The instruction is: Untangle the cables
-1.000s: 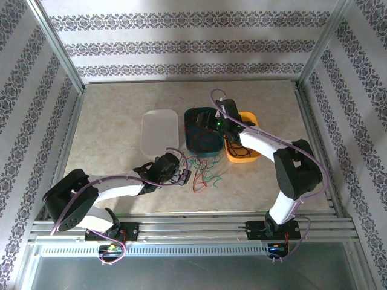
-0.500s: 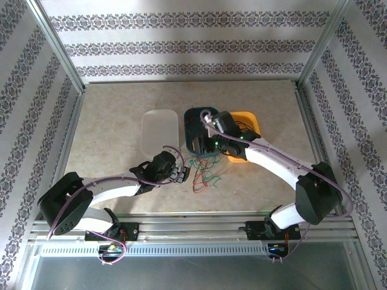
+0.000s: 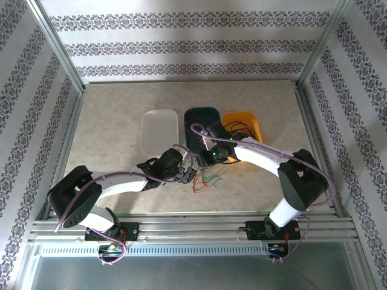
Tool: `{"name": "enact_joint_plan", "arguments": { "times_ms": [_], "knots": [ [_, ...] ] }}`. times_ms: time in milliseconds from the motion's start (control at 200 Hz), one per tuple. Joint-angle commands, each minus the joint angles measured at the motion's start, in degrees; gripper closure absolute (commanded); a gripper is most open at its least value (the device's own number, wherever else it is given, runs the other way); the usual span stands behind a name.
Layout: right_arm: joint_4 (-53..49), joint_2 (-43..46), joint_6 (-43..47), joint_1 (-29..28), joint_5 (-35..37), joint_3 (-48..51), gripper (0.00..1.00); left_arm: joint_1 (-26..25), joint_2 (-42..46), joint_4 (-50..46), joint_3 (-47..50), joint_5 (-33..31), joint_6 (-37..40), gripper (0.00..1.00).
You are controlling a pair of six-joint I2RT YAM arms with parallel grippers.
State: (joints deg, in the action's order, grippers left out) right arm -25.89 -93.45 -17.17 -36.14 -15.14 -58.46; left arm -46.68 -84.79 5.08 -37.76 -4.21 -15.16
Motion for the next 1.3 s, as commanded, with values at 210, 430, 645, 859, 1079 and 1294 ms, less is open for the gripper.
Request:
{"name": "enact_joint_plan", "arguments": {
  "times_ms": [210,430,645,859,1079,1294],
  "knots": [
    [5.3,-3.7,-0.7,-1.3,2.2,-0.4,0.79,-1.9,-4.3,-1.5,-2.9,3.1,2.6,0.05],
    [7.9,0.7,-1.6,-1.8,0.6,1.4,1.00,-2.0,-7.0,-1.2,-3.0,3.7,3.4,0.05],
    [10.7,6.9,-0.9,-1.3,-8.0,2.6,1.00,-2.2,-9.4,-0.4,-2.9,4.0,3.3,0.05],
    [12.6,10.3,-4.9,3.1,-4.9,0.3,1.00,-2.4,-7.0,0.6,-0.8,2.7,1.4,0.04],
    [8.1,4.1,-7.5,11.1,-3.4,-7.2,1.00,-2.4,3.6,2.6,3.0,-4.6,-2.2,0.02],
    [4.8,-6.8,-7.5,12.5,-2.9,-14.1,1.00,-2.1,12.9,4.0,5.2,-14.0,-7.6,0.01]
  ]
}}
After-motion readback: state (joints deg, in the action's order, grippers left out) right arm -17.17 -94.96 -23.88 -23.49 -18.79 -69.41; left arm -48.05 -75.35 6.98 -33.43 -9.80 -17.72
